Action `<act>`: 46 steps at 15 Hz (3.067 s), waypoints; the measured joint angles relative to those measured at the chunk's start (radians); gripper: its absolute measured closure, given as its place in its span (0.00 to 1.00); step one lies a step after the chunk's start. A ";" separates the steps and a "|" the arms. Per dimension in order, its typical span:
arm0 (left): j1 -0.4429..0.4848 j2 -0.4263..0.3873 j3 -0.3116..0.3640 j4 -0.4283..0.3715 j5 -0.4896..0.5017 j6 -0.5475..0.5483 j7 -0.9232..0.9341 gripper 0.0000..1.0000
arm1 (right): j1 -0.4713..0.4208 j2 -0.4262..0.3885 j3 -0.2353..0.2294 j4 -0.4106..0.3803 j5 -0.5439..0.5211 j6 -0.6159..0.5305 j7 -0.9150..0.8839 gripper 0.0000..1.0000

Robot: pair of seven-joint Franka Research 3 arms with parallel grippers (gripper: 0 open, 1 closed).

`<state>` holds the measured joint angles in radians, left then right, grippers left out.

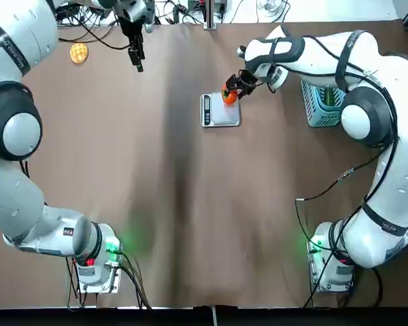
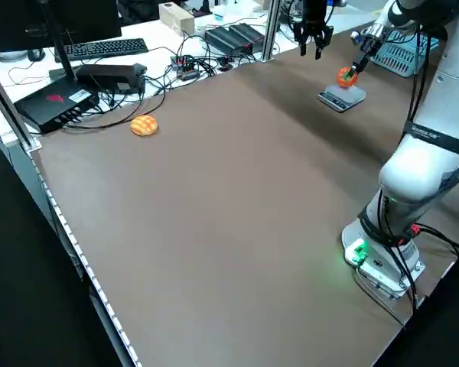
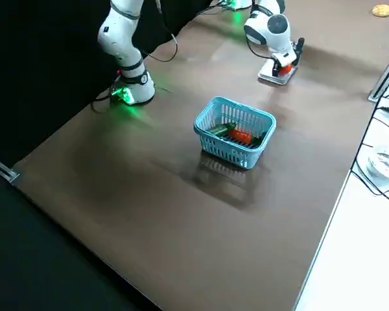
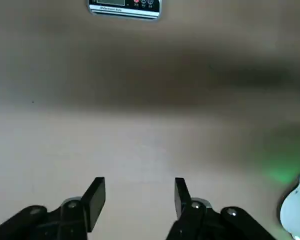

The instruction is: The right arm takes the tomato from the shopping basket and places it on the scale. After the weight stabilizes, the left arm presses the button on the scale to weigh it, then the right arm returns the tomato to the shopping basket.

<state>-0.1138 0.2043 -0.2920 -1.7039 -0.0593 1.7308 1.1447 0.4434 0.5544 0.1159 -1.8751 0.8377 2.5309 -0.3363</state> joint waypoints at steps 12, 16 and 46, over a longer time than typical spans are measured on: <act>-0.090 0.037 0.000 0.001 0.000 0.015 -0.110 0.38 | -0.035 0.004 -0.006 -0.008 0.000 -0.009 -0.077 0.00; -0.105 0.041 -0.002 0.001 0.000 0.018 -0.144 0.38 | -0.030 0.004 -0.004 -0.008 0.000 -0.010 -0.078 0.00; -0.318 0.302 -0.004 0.052 0.135 0.310 -0.225 0.99 | -0.072 -0.424 -0.521 0.090 -0.677 -0.477 -0.071 0.01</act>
<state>-0.4323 0.5059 -0.2960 -1.6518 0.0757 2.0410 0.9193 0.3713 0.1299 -0.4051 -1.7849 0.1610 2.0536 -0.4074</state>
